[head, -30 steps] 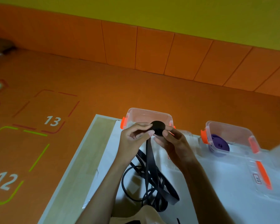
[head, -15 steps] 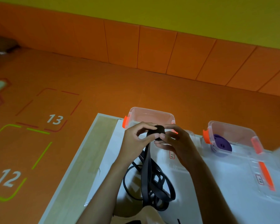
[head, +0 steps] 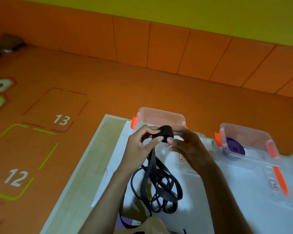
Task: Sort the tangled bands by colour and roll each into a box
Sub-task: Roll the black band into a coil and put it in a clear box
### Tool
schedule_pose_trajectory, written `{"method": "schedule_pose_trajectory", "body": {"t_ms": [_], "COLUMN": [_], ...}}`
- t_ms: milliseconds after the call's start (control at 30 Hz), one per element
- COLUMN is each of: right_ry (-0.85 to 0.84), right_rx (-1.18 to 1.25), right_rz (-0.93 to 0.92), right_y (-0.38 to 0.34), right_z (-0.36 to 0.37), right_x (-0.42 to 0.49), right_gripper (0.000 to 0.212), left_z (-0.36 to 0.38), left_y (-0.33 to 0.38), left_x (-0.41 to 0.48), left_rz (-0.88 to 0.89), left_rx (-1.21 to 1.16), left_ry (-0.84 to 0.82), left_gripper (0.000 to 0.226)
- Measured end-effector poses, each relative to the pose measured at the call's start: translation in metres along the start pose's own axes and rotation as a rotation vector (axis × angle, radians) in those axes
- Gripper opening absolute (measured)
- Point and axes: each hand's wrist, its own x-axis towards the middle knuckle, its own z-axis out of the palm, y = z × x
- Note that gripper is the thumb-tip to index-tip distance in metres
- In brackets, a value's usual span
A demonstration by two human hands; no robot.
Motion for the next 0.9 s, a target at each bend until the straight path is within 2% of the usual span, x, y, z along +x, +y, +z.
{"method": "schedule_pose_trajectory", "body": {"t_ms": [100, 200, 333, 400, 500, 567, 700, 900], "right_ry": [0.02, 0.049, -0.066, -0.095, -0.025, 0.006, 0.014, 0.079], "right_rx": [0.028, 0.096, 0.277, 0.232, -0.073, -0.144, 0.064, 0.126], "right_rz": [-0.03, -0.076, -0.103, -0.085, -0.034, -0.047, -0.097, -0.136], "right_y": [-0.004, -0.009, -0.01, -0.009, -0.007, -0.004, -0.008, -0.011], "right_z": [0.005, 0.007, 0.011, 0.011, 0.015, 0.016, 0.007, 0.003], "right_x": [-0.002, -0.003, -0.008, -0.009, -0.008, -0.008, -0.012, -0.014], "right_gripper": [0.037, 0.035, 0.049, 0.043, 0.016, 0.02, 0.042, 0.035], "left_z": [0.003, 0.006, 0.005, 0.003, 0.001, 0.001, 0.003, 0.012], "left_y": [0.001, 0.003, 0.012, 0.017, 0.023, 0.024, 0.019, 0.012], "left_x": [-0.002, -0.003, -0.003, -0.001, 0.001, 0.001, 0.0, -0.006], "left_rz": [0.034, 0.058, 0.065, 0.092, 0.082, 0.096, 0.096, 0.077], "left_rx": [0.002, -0.014, -0.088, -0.142, -0.186, -0.157, -0.113, -0.119], "left_ry": [-0.015, 0.0, -0.002, 0.045, 0.1, 0.08, 0.054, 0.05], "left_gripper": [0.012, 0.027, 0.031, 0.028, 0.024, 0.02, 0.019, 0.012]}}
